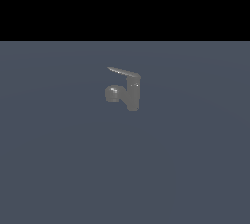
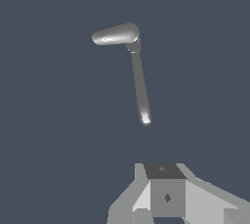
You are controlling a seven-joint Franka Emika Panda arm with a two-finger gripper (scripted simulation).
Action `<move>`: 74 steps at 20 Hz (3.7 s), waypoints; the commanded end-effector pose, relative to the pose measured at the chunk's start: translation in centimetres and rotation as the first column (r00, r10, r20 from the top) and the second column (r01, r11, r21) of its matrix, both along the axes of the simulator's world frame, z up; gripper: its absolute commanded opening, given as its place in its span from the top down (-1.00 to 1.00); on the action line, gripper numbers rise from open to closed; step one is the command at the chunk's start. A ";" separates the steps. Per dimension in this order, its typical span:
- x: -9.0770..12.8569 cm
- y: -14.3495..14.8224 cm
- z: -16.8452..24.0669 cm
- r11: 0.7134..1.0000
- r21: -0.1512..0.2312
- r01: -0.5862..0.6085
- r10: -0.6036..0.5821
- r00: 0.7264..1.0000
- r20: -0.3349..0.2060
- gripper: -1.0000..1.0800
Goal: Turn on the faucet by rotating a designated handle.
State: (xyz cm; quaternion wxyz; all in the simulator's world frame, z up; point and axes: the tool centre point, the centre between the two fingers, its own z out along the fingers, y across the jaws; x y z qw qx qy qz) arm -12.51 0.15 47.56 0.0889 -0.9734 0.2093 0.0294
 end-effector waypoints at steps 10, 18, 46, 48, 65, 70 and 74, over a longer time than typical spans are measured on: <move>8.9 0.4 -5.4 0.938 0.041 0.345 -0.339 0.934 -0.113 1.00; 14.5 0.6 -10.3 0.825 -0.001 0.565 -0.556 0.813 -0.171 1.00; 27.8 2.8 -28.5 0.240 -0.187 0.953 -0.970 0.241 -0.017 1.00; 28.1 3.0 -29.1 0.219 -0.187 0.958 -0.975 0.222 -0.004 1.00; 27.7 3.8 -30.3 0.182 -0.186 0.965 -0.982 0.189 0.019 1.00; 26.7 4.3 -30.3 0.182 -0.186 0.965 -0.982 0.189 0.019 1.00; 25.8 4.6 -30.2 0.182 -0.186 0.966 -0.982 0.189 0.020 1.00</move>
